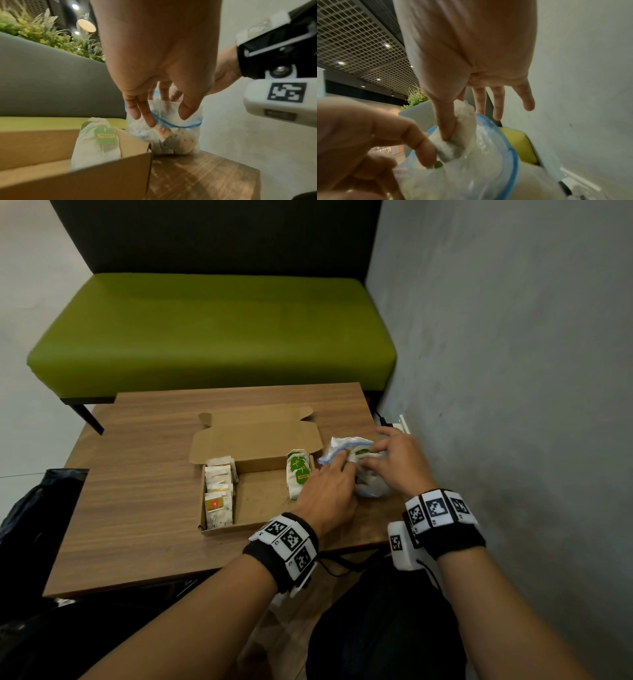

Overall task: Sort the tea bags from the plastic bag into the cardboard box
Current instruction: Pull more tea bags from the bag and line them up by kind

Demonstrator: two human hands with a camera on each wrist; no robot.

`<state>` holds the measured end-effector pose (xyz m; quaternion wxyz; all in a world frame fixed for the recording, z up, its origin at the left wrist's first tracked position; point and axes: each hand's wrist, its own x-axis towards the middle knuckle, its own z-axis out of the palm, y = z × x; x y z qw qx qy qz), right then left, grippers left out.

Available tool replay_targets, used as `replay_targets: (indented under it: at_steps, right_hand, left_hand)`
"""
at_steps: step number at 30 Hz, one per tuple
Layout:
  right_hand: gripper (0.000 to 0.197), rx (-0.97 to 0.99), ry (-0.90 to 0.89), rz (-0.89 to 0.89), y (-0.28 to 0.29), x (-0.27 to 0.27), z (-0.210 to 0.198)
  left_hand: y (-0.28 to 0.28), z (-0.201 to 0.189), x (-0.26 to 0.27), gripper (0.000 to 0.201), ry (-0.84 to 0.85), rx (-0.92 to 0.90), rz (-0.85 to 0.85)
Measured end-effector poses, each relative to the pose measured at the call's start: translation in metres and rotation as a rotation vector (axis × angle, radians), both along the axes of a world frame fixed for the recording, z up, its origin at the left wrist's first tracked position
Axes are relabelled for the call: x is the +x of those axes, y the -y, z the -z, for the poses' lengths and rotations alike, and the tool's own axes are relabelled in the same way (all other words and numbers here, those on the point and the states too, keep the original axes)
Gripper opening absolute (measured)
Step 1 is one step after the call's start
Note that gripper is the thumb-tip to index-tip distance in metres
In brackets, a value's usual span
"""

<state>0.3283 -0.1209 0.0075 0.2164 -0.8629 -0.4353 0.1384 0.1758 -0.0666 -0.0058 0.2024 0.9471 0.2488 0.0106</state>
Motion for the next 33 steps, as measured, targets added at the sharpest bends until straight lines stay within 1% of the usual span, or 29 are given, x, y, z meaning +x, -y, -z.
replay_targets:
  at_steps: [2,3,6,7,8,10,13,15,18,20,22,23,24,25,27,28,29,30,32,33]
  right_hand:
    - [0.025,0.0,-0.02,0.013,0.0,0.001,-0.005]
    - [0.023,0.001,-0.049,0.023,0.001,0.002,-0.008]
    - [0.01,0.064,-0.205,0.099,0.004,-0.001,-0.021]
    - [0.012,0.103,-0.266,0.14,0.005,-0.003,-0.026]
    - [0.015,0.152,-0.331,0.182,0.007,-0.005,-0.03]
    - [0.014,0.26,-0.434,0.244,0.01,-0.012,-0.041]
    - [0.008,0.367,-0.624,0.267,0.012,-0.027,-0.056]
    - [0.008,0.404,-0.757,0.281,0.01,-0.034,-0.061]
    - [0.018,0.405,-0.794,0.307,0.007,-0.04,-0.066]
    - [0.02,0.411,-0.839,0.322,0.007,-0.042,-0.066]
    - [0.014,0.404,-0.887,0.327,0.008,-0.045,-0.065]
    - [0.015,0.387,-0.904,0.331,0.007,-0.047,-0.065]
    - [0.02,0.368,-0.913,0.329,0.007,-0.048,-0.064]
    - [0.028,0.351,-0.919,0.324,0.006,-0.049,-0.063]
    - [0.042,0.353,-0.929,0.326,0.005,-0.052,-0.061]
    - [0.044,0.379,-0.929,0.342,0.005,-0.054,-0.06]
    - [0.042,0.418,-0.923,0.358,0.005,-0.057,-0.059]
    - [0.037,0.46,-0.905,0.356,0.004,-0.061,-0.058]
    - [0.018,0.485,-0.851,0.288,0.004,-0.073,-0.054]
    - [0.013,0.475,-0.842,0.238,0.004,-0.08,-0.052]
  left_hand:
    - [0.0,0.0,-0.003,0.049,0.115,-0.044,-0.025]
    - [0.001,-0.001,-0.006,0.046,0.17,-0.034,-0.042]
    - [0.004,0.001,-0.014,0.036,0.312,0.073,-0.116]
    - [0.005,0.001,-0.016,0.036,0.352,0.117,-0.136]
    - [0.006,0.001,-0.018,0.038,0.394,0.16,-0.142]
    - [0.008,0.0,-0.018,0.047,0.484,0.239,-0.119]
    - [0.01,-0.008,-0.015,0.06,0.574,0.292,-0.08]
    - [0.01,-0.017,-0.011,0.059,0.612,0.302,-0.088]
    - [0.005,-0.023,-0.006,0.052,0.697,0.267,-0.109]
    - [0.0,-0.022,-0.007,0.047,0.76,0.212,-0.094]
    - [-0.006,-0.022,-0.013,0.042,0.808,0.084,-0.084]
    - [-0.007,-0.023,-0.016,0.038,0.826,-0.015,-0.108]
    - [-0.008,-0.025,-0.02,0.032,0.839,-0.135,-0.154]
    - [-0.009,-0.027,-0.025,0.026,0.842,-0.284,-0.215]
    - [-0.01,-0.032,-0.032,0.017,0.84,-0.66,-0.334]
    - [-0.011,-0.032,-0.036,0.016,0.853,-0.83,-0.381]
    - [-0.012,-0.033,-0.04,0.017,0.876,-0.966,-0.42]
    - [-0.014,-0.032,-0.045,0.018,0.897,-1.073,-0.447]
    - [-0.017,-0.031,-0.054,0.019,0.931,-1.206,-0.467]
    - [-0.018,-0.031,-0.059,0.019,0.951,-1.24,-0.466]
